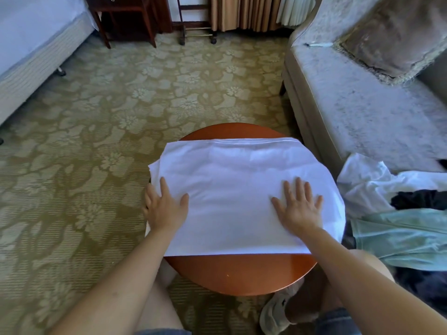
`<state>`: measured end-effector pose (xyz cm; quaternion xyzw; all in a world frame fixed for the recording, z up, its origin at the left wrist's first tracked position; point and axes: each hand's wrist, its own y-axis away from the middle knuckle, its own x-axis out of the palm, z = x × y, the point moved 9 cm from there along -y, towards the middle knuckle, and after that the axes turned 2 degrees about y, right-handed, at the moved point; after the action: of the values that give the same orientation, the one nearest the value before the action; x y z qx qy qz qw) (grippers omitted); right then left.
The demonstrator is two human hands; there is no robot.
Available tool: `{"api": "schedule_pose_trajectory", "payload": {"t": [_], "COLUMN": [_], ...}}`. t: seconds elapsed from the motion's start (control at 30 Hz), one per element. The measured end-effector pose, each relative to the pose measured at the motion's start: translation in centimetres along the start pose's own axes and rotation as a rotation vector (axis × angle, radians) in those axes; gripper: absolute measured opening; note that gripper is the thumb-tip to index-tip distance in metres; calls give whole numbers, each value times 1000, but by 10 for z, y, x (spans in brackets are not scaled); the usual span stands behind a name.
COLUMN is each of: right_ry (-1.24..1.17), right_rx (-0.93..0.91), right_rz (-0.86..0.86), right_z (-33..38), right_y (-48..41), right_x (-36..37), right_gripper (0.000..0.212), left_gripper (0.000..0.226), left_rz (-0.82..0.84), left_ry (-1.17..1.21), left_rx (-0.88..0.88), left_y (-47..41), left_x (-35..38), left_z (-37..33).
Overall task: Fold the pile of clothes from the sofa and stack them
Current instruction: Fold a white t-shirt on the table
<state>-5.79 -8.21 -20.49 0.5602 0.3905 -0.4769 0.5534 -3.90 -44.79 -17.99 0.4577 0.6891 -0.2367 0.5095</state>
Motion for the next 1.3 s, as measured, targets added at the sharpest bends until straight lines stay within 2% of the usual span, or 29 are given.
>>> {"api": "schedule_pose_trajectory", "payload": {"t": [0.1, 0.27, 0.47, 0.6, 0.73, 0.87, 0.93, 1.03, 1.13, 1.3], "right_ry": [13, 27, 56, 58, 45, -8, -133, -461, -719, -976], "right_rx": [-3, -14, -45, -73, -118, -218, -260, -219, -88, 142], "right_rz": [8, 8, -1, 4, 27, 127, 140, 21, -116, -124], "right_z": [-3, 0, 8, 30, 68, 112, 130, 125, 78, -13], "right_y": [1, -1, -14, -25, -30, -30, -26, -17, -5, 8], "right_x": [0, -1, -1, -4, -4, -1, -8, -30, -48, -41], "right_gripper": [75, 76, 74, 72, 70, 74, 75, 70, 55, 44], "left_gripper": [96, 100, 87, 54, 34, 45, 55, 65, 70, 66], "left_rz": [28, 83, 212, 175, 112, 143, 176, 179, 250, 454], "left_ry": [79, 316, 326, 389, 466, 637, 730, 737, 663, 413], "left_rx": [-72, -180, 27, 105, 38, -61, -50, 61, 185, 241], "left_y": [-5, -30, -50, -57, -65, -69, -62, -48, -35, -1], "left_x": [-10, -11, -12, -22, -48, -91, -112, -140, -144, -93], "left_z": [-2, 12, 12, 32, 57, 63, 49, 6, -53, -155]}}
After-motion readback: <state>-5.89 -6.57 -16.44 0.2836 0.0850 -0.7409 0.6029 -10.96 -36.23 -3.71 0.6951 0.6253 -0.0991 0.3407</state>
